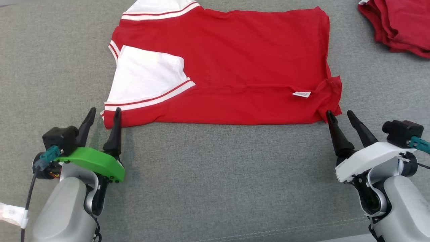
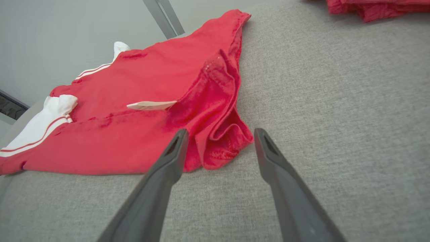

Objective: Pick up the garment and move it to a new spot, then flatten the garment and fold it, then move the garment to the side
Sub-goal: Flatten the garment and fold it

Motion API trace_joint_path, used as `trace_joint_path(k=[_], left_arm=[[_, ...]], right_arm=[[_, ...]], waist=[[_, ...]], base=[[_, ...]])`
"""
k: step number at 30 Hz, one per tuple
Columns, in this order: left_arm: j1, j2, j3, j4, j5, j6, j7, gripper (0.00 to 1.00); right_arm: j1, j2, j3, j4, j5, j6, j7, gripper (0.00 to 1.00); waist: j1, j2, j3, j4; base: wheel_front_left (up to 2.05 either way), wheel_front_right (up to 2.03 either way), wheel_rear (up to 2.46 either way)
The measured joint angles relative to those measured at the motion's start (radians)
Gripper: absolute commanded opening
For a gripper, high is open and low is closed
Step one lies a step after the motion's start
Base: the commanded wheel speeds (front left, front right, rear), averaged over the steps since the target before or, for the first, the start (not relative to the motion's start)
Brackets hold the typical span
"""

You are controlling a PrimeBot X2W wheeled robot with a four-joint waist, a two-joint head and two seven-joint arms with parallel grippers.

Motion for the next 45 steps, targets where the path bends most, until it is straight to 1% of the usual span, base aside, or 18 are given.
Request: trace_joint_path(k=[5, 11, 12, 13, 14, 20, 25, 29, 32, 37, 41, 45], left_arm=[[0.0, -0.014, -0.011, 0.033, 0.003, 0.0, 0.0, 1.0], [-0.063, -0.032, -0.033, 0.131, 0.006, -0.001, 0.003, 1.0], [-0.072, -0.036, -0.035, 0.144, 0.004, -0.001, 0.003, 0.82], [-0.08, -0.041, -0.036, 0.155, -0.001, -0.002, 0.003, 0.31], [-0.087, -0.044, -0.038, 0.163, -0.005, -0.002, 0.003, 0.0], [-0.099, -0.051, -0.025, 0.193, -0.029, -0.007, 0.0, 0.0], [-0.03, -0.041, 0.017, 0.118, -0.033, -0.007, 0.0, 0.0], [0.084, -0.044, 0.067, 0.032, -0.028, -0.006, 0.0, 0.0], [0.181, -0.053, 0.098, -0.037, -0.018, 0.007, 0.0, 0.0], [0.326, -0.079, 0.116, -0.13, -0.002, 0.025, -0.001, 0.0], [0.394, -0.094, 0.121, -0.184, 0.006, 0.035, -0.001, 0.0], [0.439, -0.103, 0.126, -0.234, 0.012, 0.051, -0.001, 0.0]], right_arm=[[-0.037, -0.002, 0.031, 0.045, -0.042, 0.0, -0.009, 1.0], [-0.107, -0.005, 0.083, 0.126, -0.114, 0.0, -0.029, 1.0], [-0.117, -0.005, 0.084, 0.143, -0.123, 0.0, -0.036, 0.49], [-0.127, -0.003, 0.084, 0.159, -0.125, 0.0, -0.043, 0.14], [-0.134, 0.0, 0.083, 0.171, -0.123, 0.0, -0.049, 0.0], [-0.154, 0.011, 0.084, 0.223, -0.094, 0.0, -0.11, 0.0], [-0.105, 0.011, 0.096, 0.214, -0.05, 0.0, -0.134, 0.0], [-0.02, 0.004, 0.102, 0.16, -0.025, 0.0, -0.136, 0.0], [0.047, -0.001, 0.099, 0.106, -0.009, 0.0, -0.121, 0.0], [0.16, -0.013, 0.075, 0.017, -0.005, 0.0, -0.078, 0.0], [0.239, -0.009, 0.039, -0.049, -0.012, 0.0, -0.043, 0.0], [0.297, 0.01, -0.003, -0.108, -0.026, 0.0, -0.006, 0.0]], waist=[[0.0, 0.0, 0.012, 0.007], [0.0, 0.0, 0.031, 0.005], [0.0, 0.0, 0.032, 0.005], [0.0, 0.0, 0.032, 0.005], [0.0, 0.0, 0.032, 0.006], [0.0, 0.0, 0.013, 0.012], [0.0, 0.0, -0.028, 0.02], [0.0, 0.0, -0.073, 0.029], [0.0, 0.0, -0.104, 0.034], [0.0, 0.0, -0.143, 0.043], [0.0, 0.0, -0.159, 0.055], [0.0, 0.0, -0.167, 0.065]], base=[[0.0, 0.0, 0.0], [0.0, 0.0, 0.0], [0.0, 0.0, 0.0], [0.0, 0.0, 0.0], [0.0, 0.0, 0.0], [0.0, 0.0, 0.0], [0.0, 0.0, 0.0], [0.0, 0.0, 0.0], [0.0, 0.0, 0.0], [0.0, 0.0, 0.0], [0.0, 0.0, 0.0], [0.0, 0.0, 0.0]])
